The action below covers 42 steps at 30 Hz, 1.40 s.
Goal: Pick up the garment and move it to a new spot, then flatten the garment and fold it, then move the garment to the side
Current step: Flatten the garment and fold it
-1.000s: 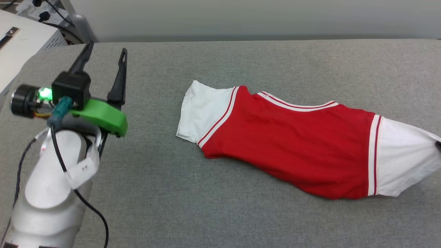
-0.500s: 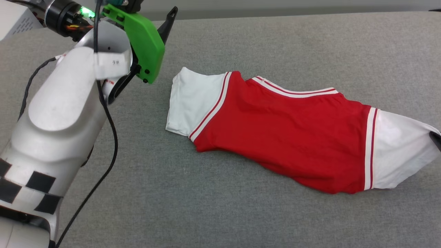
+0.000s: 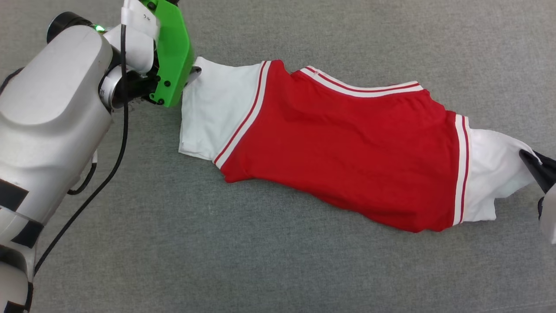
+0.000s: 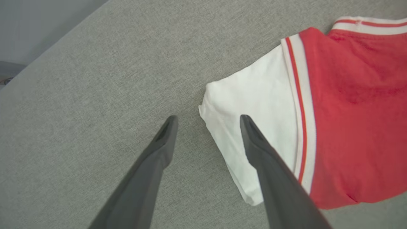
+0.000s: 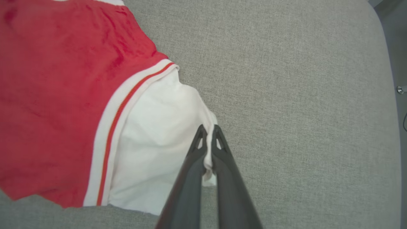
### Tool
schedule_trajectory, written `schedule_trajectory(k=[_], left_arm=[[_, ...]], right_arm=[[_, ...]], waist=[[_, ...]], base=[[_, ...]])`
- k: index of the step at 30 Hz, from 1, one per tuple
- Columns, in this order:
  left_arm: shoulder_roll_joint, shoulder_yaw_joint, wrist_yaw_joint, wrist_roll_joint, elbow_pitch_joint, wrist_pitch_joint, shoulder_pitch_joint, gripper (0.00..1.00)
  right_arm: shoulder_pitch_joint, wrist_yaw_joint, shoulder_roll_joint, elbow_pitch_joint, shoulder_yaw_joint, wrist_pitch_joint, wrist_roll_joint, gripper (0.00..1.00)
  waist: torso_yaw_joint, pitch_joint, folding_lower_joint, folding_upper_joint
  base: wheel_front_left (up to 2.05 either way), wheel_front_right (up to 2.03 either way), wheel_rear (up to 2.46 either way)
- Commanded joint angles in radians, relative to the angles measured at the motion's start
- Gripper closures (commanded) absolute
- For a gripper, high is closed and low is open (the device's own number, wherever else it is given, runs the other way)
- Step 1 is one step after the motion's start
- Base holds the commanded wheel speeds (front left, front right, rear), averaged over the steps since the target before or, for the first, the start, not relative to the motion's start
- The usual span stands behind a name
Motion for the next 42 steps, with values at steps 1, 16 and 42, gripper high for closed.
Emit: schedule_trajectory(k=[1, 16, 42], left_arm=[[0.009, -0.016, -0.003, -0.009, 0.01, 0.006, -0.026, 0.0], [0.023, -0.22, -0.003, -0.062, 0.124, 0.011, -0.033, 1.0], [0.123, -0.258, 0.019, -0.053, -0.076, -0.575, -0.024, 1.0]], right_arm=[[-0.022, -0.001, 0.007, -0.007, 0.008, -0.002, -0.006, 1.0], [-0.084, -0.001, 0.029, 0.027, 0.072, -0.031, -0.01, 1.0], [-0.105, -0.001, -0.001, 0.025, -0.031, -0.179, -0.063, 1.0]], waist=[[-0.039, 0.058, -0.0002, 0.0049], [-0.065, 0.118, -0.0002, 0.0049], [0.097, -0.242, -0.0002, 0.0049]], base=[[0.0, 0.0, 0.0], [0.0, 0.0, 0.0], [0.0, 0.0, 0.0]])
